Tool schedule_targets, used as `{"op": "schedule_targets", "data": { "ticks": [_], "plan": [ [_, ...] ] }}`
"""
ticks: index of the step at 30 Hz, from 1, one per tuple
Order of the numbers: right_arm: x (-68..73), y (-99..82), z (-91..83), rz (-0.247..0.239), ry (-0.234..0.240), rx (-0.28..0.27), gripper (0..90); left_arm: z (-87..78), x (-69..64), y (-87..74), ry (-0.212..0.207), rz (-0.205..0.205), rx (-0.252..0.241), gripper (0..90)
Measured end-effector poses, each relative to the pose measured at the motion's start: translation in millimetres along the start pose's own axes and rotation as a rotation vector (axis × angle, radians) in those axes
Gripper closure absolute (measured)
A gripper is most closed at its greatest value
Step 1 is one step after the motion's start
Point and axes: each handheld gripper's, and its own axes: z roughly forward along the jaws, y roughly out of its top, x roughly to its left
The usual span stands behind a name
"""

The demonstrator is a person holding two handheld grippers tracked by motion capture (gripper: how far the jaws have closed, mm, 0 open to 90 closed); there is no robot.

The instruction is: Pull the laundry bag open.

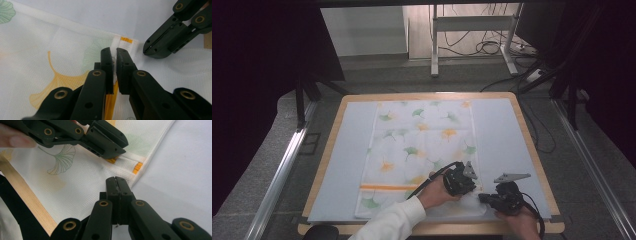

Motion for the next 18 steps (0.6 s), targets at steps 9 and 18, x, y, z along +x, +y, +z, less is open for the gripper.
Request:
{"op": "schedule_targets", "data": {
  "ticks": [9, 18],
  "plan": [
    [0.3, -0.1, 0.0, -0.010, -0.001, -0.001, 89.9, -2.6, 0.4, -3.0, -0.008, 0.005, 0.003, 86.6],
    [0.9, -0.5, 0.0, -0.012, -0.005, -0.005, 90.0, -3.3, -1.0, -3.8, -0.012, 0.000, 0.001, 88.6]
  ]
}}
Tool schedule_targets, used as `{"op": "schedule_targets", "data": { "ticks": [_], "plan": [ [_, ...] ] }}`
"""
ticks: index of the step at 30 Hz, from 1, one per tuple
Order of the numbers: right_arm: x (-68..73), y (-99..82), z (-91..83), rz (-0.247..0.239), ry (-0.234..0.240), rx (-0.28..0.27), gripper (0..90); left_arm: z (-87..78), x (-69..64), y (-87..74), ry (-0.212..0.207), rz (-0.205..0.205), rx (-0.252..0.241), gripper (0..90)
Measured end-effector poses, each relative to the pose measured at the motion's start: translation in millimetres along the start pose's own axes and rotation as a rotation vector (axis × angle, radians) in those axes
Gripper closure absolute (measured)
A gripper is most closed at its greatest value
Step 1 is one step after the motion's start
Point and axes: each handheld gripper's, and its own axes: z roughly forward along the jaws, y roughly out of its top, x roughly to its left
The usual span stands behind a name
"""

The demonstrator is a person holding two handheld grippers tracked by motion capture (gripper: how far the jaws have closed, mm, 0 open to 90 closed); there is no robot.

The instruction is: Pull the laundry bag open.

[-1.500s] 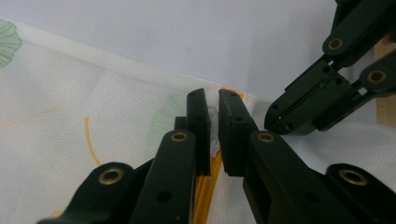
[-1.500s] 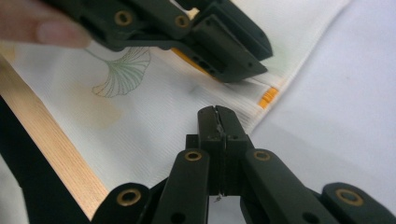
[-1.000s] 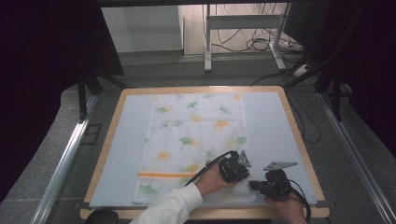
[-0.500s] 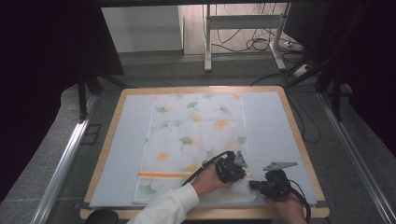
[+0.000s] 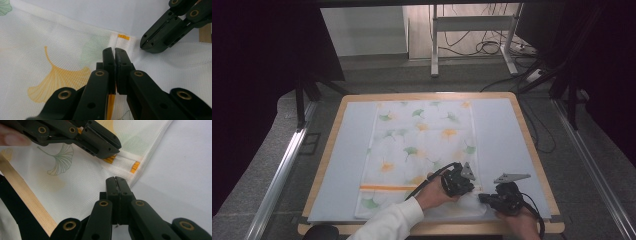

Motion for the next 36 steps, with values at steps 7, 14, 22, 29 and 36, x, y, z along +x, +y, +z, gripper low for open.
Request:
{"op": "schedule_targets", "data": {
  "ticks": [7, 14, 22, 29, 36],
  "plan": [
    [-0.1, -0.2, -0.2, -0.001, 0.000, -0.001, 89.9, 0.1, 0.6, -0.1, -0.003, 0.004, 0.002, 88.7],
    [1.5, -0.3, -0.2, 0.006, -0.011, -0.001, 89.9, 0.4, -0.8, 0.5, 0.004, 0.002, 0.003, 89.5],
    [1.5, -0.6, -0.3, 0.021, -0.015, -0.002, 90.0, -1.1, -1.4, -1.0, 0.006, -0.007, 0.004, 89.7],
    [1.9, -0.3, -0.2, 0.022, -0.017, 0.000, 90.0, -1.1, -0.8, -1.5, 0.000, -0.011, 0.000, 89.7],
    [-0.4, 6.4, -1.2, 0.033, -0.035, -0.023, 89.8, -0.5, 0.8, -2.2, -0.010, -0.014, -0.010, 89.9]
  ]
}}
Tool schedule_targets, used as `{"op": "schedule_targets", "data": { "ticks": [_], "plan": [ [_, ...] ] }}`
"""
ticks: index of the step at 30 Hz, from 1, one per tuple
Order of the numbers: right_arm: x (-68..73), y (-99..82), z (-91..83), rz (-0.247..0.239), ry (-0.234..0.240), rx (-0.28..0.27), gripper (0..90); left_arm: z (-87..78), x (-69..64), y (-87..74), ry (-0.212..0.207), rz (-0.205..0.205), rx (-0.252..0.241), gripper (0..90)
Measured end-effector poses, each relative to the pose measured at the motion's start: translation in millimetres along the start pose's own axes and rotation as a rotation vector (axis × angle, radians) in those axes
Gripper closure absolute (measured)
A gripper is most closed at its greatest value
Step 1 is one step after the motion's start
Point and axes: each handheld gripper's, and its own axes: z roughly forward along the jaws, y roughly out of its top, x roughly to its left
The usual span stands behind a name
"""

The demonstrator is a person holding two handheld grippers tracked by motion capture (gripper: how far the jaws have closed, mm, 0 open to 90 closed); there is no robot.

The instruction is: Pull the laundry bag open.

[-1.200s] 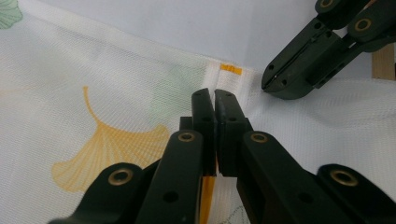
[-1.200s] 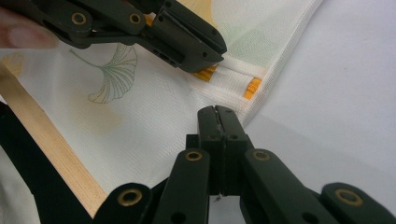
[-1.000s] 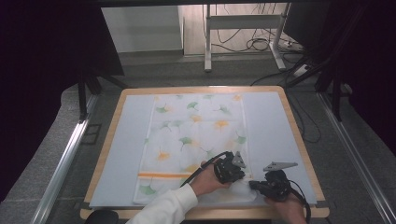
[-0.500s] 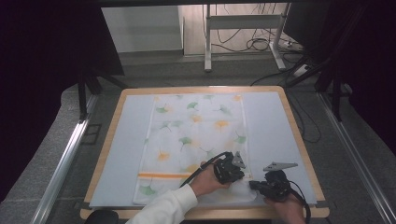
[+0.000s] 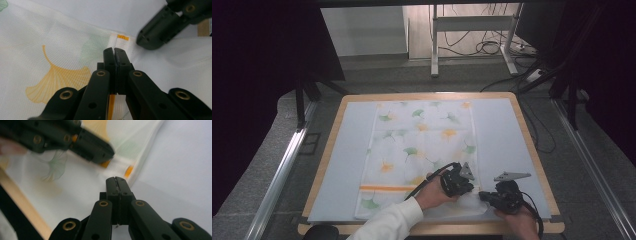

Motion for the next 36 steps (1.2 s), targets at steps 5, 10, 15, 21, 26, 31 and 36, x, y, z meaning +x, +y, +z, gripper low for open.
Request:
{"op": "schedule_targets", "data": {
  "ticks": [5, 10, 15, 21, 26, 31, 36],
  "plan": [
    [-4.8, 8.8, 4.4, 0.051, -0.013, -0.019, 89.7, 1.1, -1.7, 0.5, 0.016, 0.013, -0.006, 89.9],
    [-4.4, 13.5, 11.0, 0.062, -0.019, 0.005, 89.8, 1.3, -2.8, 0.6, 0.022, 0.021, -0.005, 89.9],
    [-2.2, 14.0, 12.1, 0.057, -0.028, 0.013, 90.0, 1.2, -4.1, 1.4, 0.031, 0.034, 0.005, 90.0],
    [-1.7, 14.0, 12.3, 0.066, -0.034, 0.012, 90.0, 1.1, -5.2, 2.5, 0.044, 0.040, 0.015, 90.0],
    [-2.5, 13.7, 12.4, 0.079, -0.028, 0.010, 90.0, -0.6, -4.7, 1.9, 0.043, 0.037, 0.023, 90.0],
    [-2.3, 13.7, 12.4, 0.075, -0.032, 0.012, 90.0, -2.1, -4.9, 0.4, 0.043, 0.039, 0.024, 90.0],
    [-3.0, 14.0, 12.2, 0.077, -0.027, 0.015, 90.0, -4.7, -3.6, -2.3, 0.044, 0.033, 0.030, 90.0]
  ]
}}
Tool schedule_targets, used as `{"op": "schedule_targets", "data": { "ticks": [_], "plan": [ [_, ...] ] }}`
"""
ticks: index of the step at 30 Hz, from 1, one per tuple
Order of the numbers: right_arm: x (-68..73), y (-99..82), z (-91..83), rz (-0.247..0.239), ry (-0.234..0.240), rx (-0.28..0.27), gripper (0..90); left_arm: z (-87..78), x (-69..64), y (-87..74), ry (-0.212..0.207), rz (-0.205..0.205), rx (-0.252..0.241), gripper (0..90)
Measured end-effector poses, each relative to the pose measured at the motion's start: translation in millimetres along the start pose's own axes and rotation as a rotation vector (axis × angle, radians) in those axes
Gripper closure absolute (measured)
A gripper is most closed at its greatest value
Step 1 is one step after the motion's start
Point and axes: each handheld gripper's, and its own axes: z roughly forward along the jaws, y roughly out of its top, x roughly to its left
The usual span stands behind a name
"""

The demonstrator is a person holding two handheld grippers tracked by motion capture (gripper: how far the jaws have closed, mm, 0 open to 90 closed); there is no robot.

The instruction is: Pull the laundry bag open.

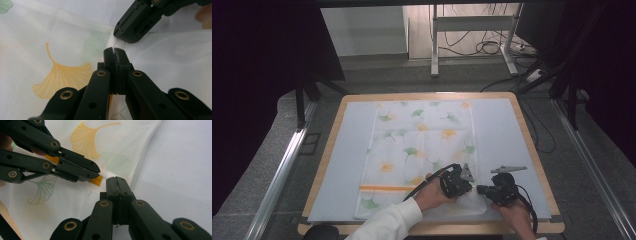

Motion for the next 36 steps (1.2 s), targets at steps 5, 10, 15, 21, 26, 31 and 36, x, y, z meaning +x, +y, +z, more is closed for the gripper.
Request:
{"op": "schedule_targets", "data": {
  "ticks": [5, 10, 15, 21, 26, 31, 36],
  "plan": [
    [0.3, 0.2, 0.0, -0.008, -0.001, 0.002, 90.0, -2.6, 1.7, -4.7, -0.006, -0.014, -0.009, 90.0],
    [0.1, 0.1, 0.0, -0.009, 0.000, 0.002, 90.0, -5.6, 3.4, -7.8, -0.009, -0.021, -0.005, 90.0],
    [0.3, 0.0, -0.1, -0.014, -0.001, 0.003, 90.0, -9.2, 4.7, -11.8, -0.004, -0.025, 0.000, 90.0],
    [0.6, 0.0, -0.1, -0.018, -0.001, 0.002, 90.0, -14.5, 5.8, -18.6, 0.001, -0.036, 0.001, 90.0],
    [0.8, 0.1, -0.1, -0.024, -0.003, 0.004, 90.0, -18.7, 7.7, -25.3, -0.002, -0.053, -0.011, 90.0],
    [1.3, -0.1, -0.1, -0.023, -0.005, 0.002, 90.0, -22.5, 7.2, -29.1, 0.004, -0.055, -0.006, 90.0],
    [0.8, 0.1, -0.3, -0.026, -0.006, 0.006, 90.0, -25.5, 9.3, -32.4, -0.001, -0.067, -0.005, 90.0]
  ]
}}
